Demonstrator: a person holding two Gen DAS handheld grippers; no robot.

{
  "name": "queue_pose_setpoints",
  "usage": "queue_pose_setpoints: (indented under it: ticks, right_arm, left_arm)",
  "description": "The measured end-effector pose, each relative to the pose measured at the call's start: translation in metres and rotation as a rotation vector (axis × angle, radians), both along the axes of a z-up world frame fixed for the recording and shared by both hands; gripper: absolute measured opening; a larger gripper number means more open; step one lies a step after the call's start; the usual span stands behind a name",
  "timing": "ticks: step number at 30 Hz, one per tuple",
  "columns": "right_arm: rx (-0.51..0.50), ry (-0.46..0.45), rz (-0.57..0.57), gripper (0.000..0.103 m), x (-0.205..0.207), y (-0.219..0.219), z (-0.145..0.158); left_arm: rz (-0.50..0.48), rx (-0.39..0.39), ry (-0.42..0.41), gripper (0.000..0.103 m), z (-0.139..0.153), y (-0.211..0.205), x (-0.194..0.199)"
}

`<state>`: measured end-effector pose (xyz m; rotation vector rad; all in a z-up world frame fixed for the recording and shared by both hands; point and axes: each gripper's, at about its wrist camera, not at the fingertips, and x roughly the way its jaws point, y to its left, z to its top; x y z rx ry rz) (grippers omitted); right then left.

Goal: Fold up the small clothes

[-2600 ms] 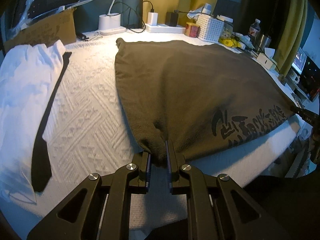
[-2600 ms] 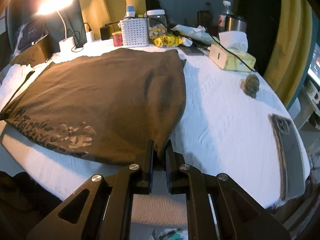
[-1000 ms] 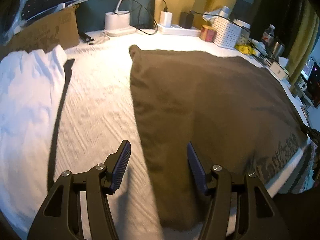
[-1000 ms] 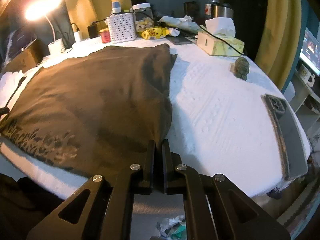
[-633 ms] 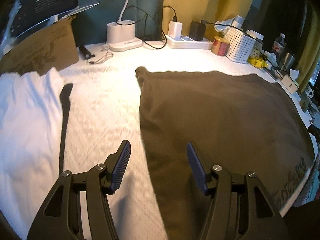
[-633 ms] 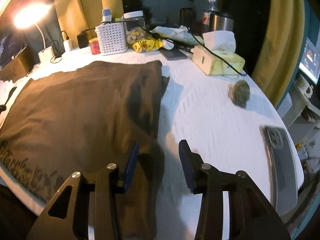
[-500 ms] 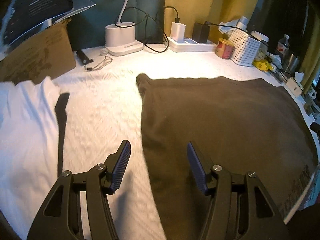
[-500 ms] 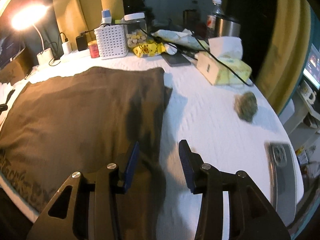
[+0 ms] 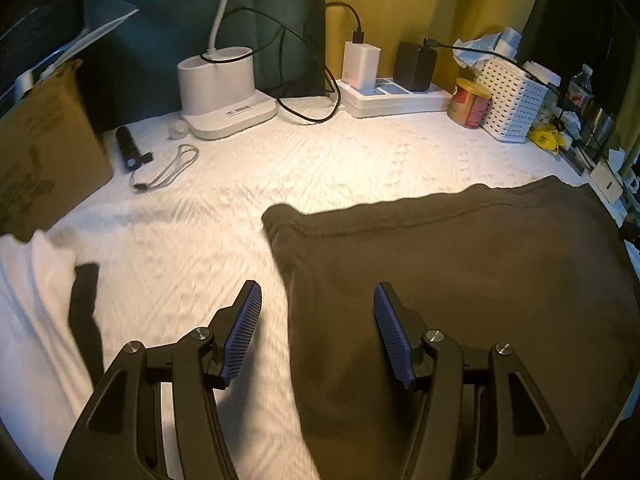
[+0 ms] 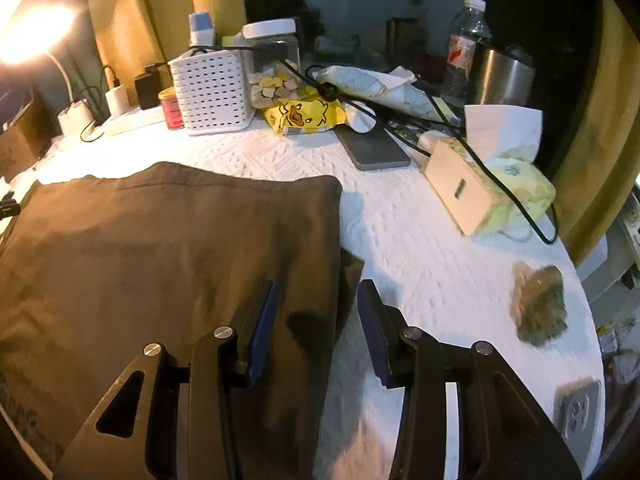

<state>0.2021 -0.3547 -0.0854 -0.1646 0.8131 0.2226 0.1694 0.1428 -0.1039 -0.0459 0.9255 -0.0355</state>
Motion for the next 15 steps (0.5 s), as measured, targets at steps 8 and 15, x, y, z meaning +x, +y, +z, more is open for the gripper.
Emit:
queue_pose_setpoints:
  ticks: [8, 15]
  right_arm:
    - [0.027, 0.03, 0.029, 0.044, 0.051, 0.007, -0.004]
    - [0.073, 0.109, 0.061, 0.044, 0.09, 0.012, -0.017]
  left_arm:
    - [-0.032, 0.009, 0.008, 0.058, -0.01, -0.005, 0.026]
    - [-0.075, 0.045, -0.024, 0.024, -0.012, -0.009, 0.036]
